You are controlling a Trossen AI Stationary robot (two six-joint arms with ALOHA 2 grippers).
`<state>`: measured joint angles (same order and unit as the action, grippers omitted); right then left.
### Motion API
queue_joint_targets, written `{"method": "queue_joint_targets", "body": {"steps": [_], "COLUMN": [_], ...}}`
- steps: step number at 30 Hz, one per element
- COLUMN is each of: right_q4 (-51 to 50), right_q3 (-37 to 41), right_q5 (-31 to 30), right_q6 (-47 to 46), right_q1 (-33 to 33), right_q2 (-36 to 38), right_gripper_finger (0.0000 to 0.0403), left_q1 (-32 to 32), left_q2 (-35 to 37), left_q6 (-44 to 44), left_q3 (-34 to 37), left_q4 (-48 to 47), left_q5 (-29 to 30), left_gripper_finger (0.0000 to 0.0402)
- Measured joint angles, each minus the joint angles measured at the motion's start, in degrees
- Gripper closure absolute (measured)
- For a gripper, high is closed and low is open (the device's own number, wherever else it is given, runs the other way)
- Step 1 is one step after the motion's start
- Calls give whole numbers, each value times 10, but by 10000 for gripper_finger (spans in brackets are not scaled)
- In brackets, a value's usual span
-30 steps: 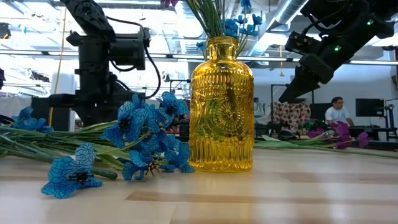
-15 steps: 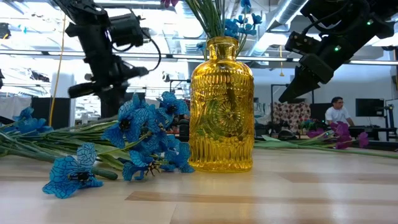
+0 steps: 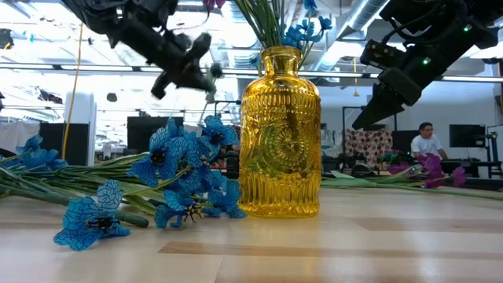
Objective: Sort flowers into vase by color
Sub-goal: Put the left black flower into the red crystal vase
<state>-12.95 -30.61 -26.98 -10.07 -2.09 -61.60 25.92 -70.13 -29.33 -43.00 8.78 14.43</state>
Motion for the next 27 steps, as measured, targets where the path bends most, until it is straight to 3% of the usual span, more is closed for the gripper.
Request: {"method": "queue_joint_targets", "body": {"steps": [8, 16, 27], "right_q4": [0, 0, 1], "right_q3": [0, 0, 0], "right_q5": [0, 0, 0], "right_q6": [-1, -2, -2], "right_q1": [0, 0, 0], "right_q2": [0, 0, 0], "right_gripper_finger": [163, 163, 163], "left_q1": [17, 20, 23], "left_q2": [-2, -3, -7], "left_q6": [111, 203, 282], "left_q3": [0, 0, 0], "left_q4": [174, 250, 358], "left_q5": [-44, -56, -145], "left_gripper_finger": [401, 401, 401]}}
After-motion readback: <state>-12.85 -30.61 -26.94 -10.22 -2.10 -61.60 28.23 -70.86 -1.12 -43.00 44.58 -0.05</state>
